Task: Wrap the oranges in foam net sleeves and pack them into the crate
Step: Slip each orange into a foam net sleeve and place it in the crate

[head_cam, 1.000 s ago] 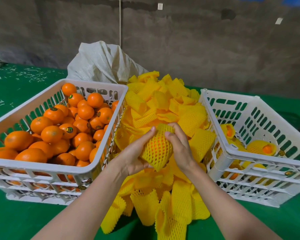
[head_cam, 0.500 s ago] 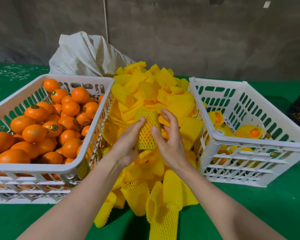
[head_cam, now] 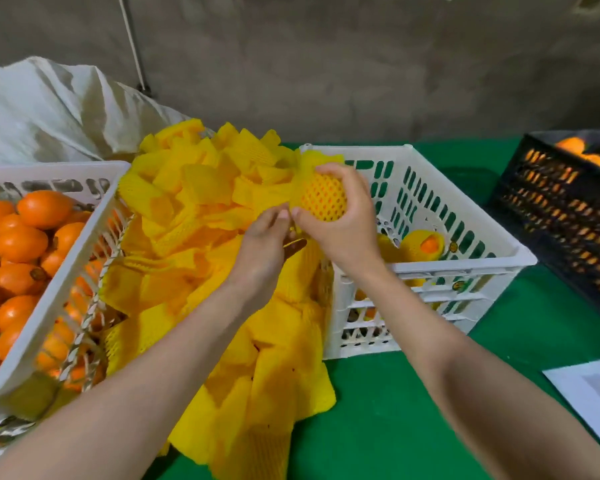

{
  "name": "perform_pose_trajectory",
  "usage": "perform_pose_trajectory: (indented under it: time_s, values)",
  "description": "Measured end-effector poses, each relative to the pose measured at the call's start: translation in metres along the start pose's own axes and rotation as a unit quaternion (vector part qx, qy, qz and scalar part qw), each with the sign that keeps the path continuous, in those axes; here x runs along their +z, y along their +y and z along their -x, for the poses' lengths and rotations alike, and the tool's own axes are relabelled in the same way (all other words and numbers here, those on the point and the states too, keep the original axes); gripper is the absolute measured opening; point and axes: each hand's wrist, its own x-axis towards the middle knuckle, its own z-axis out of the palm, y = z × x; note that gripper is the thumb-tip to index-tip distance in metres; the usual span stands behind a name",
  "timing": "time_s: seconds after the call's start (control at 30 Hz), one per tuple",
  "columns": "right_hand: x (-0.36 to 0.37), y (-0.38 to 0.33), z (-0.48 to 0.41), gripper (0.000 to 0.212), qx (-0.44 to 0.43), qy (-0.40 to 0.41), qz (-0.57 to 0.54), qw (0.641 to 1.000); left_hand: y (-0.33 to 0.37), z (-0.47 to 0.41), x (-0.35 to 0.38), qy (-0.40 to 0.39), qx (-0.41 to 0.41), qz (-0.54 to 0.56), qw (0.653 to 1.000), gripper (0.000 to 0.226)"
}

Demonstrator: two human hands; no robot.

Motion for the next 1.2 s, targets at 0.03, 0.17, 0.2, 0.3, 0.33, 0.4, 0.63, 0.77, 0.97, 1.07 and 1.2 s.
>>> perform_pose_trajectory:
  time_s: [0.03,0.17,0.2,0.3,0.33,0.4,0.63,0.77,0.97,1.07,1.2]
  values:
    - [-0.011,0.014,-0.017,0.052,0.027,0.030,0.002,0.999,-0.005,-0.005,0.011,-0.008,0.055,-0.102,0.993,0.029]
    - [-0.055,0.082,-0.086,0.054,0.190,0.005,0.140,0.972,-0.023,-0.025,0.043,-0.077,0.249,-0.429,0.865,0.022]
    - [-0.063,0.101,-0.100,0.056,0.217,-0.046,0.204,0.953,-0.027,-0.030,0.047,-0.098,0.260,-0.475,0.835,0.021]
    - [-0.073,0.149,-0.124,0.065,0.245,-0.202,0.358,0.878,-0.032,-0.041,0.051,-0.133,0.235,-0.508,0.818,0.022]
    - [-0.072,0.161,-0.128,0.068,0.239,-0.236,0.399,0.853,-0.032,-0.044,0.050,-0.139,0.223,-0.499,0.826,0.024]
    - [-0.064,0.182,-0.128,0.071,0.211,-0.275,0.468,0.813,-0.029,-0.046,0.048,-0.152,0.206,-0.488,0.835,0.026]
    - [-0.036,0.200,-0.122,0.084,0.222,-0.347,0.500,0.761,-0.032,-0.042,0.050,-0.141,0.183,-0.462,0.856,0.030]
    - [-0.021,0.163,-0.119,0.062,0.093,-0.237,0.412,0.875,-0.040,-0.032,0.046,-0.121,0.209,-0.454,0.857,0.028]
    - [0.010,0.090,-0.096,0.033,-0.100,-0.233,0.241,0.937,-0.044,-0.010,0.023,-0.071,0.213,-0.411,0.883,0.025]
    - [0.046,0.072,-0.088,0.042,-0.091,-0.333,0.264,0.901,-0.036,-0.002,-0.004,0.007,0.191,-0.398,0.897,0.025]
    - [0.086,0.069,-0.094,0.050,0.044,-0.421,0.383,0.821,-0.017,0.007,-0.050,0.079,0.157,-0.392,0.903,0.025]
